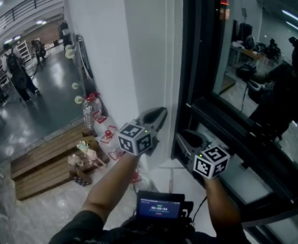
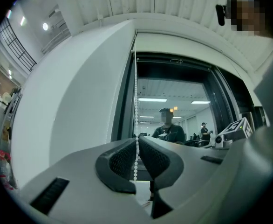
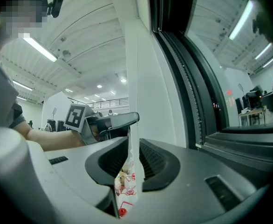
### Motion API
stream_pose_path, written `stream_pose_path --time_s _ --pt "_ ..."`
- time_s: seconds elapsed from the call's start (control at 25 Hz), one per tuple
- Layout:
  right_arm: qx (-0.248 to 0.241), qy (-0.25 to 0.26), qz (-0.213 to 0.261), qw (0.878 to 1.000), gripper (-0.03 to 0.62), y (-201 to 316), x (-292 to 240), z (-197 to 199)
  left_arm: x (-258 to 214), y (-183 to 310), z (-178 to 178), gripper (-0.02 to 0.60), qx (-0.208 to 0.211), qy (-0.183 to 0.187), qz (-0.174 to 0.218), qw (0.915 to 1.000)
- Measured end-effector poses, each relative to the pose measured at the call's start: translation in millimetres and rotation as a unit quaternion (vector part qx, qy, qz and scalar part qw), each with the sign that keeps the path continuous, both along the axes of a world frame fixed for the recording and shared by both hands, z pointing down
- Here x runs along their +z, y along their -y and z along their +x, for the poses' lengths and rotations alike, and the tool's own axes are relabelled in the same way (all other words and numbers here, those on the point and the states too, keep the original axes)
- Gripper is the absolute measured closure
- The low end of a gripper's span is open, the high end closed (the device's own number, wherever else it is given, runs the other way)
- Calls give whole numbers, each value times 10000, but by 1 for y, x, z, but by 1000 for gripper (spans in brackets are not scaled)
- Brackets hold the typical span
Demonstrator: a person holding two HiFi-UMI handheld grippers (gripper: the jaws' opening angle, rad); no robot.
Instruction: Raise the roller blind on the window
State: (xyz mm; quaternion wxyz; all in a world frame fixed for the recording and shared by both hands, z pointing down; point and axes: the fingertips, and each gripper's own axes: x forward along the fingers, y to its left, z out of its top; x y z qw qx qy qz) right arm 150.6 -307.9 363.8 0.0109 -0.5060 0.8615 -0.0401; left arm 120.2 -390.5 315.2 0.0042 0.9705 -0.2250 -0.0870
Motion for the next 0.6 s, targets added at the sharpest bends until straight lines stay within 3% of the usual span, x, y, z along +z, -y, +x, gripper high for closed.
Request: stream_pose_path --time_s 0.04,0.2,0.6 --pt "5 8 9 10000 503 0 -1 1 0 0 0 568 -23 61 31 10000" --pt "19 123 55 9999 503 -4 -4 3 3 -3 -10 441 -249 77 135 9996" --pt "44 128 309 9994 503 -19 -25 10 -4 -36 -30 441 -411 11 245 9989"
